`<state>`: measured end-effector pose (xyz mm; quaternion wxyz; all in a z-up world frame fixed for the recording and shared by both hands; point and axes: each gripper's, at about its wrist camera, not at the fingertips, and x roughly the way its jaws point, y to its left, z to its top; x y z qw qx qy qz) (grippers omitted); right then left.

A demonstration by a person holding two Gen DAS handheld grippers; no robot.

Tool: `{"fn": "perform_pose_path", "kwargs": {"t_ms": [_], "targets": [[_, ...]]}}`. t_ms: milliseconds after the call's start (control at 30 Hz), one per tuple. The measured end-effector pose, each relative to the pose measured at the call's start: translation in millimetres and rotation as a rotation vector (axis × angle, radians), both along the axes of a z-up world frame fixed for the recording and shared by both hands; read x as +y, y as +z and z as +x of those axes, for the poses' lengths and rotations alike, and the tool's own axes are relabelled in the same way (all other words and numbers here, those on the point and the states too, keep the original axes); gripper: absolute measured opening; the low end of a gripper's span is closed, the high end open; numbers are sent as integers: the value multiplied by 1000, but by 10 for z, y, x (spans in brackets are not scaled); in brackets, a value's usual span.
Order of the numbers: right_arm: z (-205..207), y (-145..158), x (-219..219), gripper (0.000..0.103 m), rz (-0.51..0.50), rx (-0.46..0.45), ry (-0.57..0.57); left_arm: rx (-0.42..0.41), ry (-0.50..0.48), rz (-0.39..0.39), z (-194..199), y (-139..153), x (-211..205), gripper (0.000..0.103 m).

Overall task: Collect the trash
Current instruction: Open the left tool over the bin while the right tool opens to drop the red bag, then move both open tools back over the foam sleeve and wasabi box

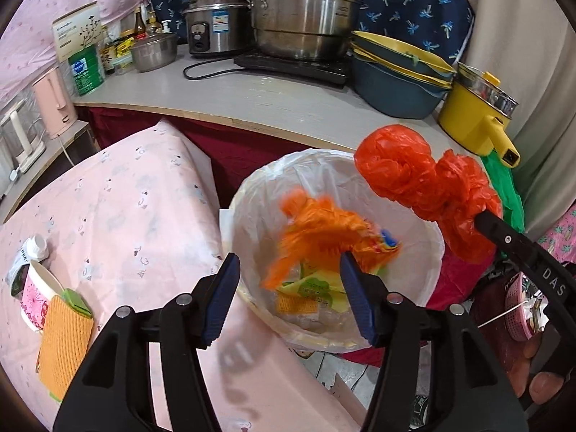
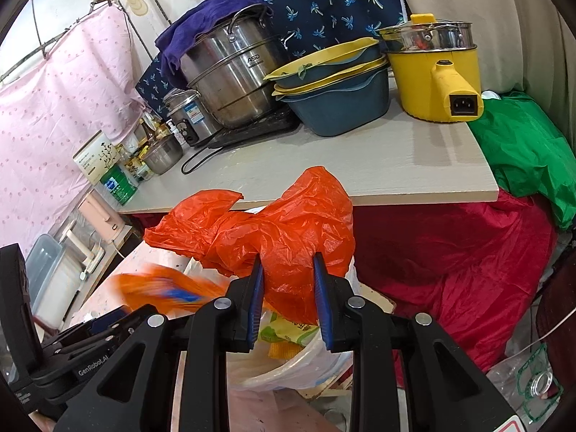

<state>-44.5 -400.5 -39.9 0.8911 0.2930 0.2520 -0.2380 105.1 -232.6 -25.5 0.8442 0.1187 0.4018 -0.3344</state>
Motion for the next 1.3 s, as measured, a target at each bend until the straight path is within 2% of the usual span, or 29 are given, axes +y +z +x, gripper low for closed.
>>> {"fn": "perform_pose_path", "kwargs": {"t_ms": [367, 567, 633, 1300], "targets": [[184, -35, 90, 25, 4, 15, 47, 19, 59, -12, 145, -17, 209, 55], [341, -63, 201, 31, 2, 25, 81, 19, 80, -5, 185, -31, 296, 56], [375, -64, 231, 38, 5, 23, 89, 17, 85, -5, 191, -32, 325, 59], [451, 119, 617, 42, -30, 18, 159, 3, 149, -32, 177, 53, 776, 61]]}}
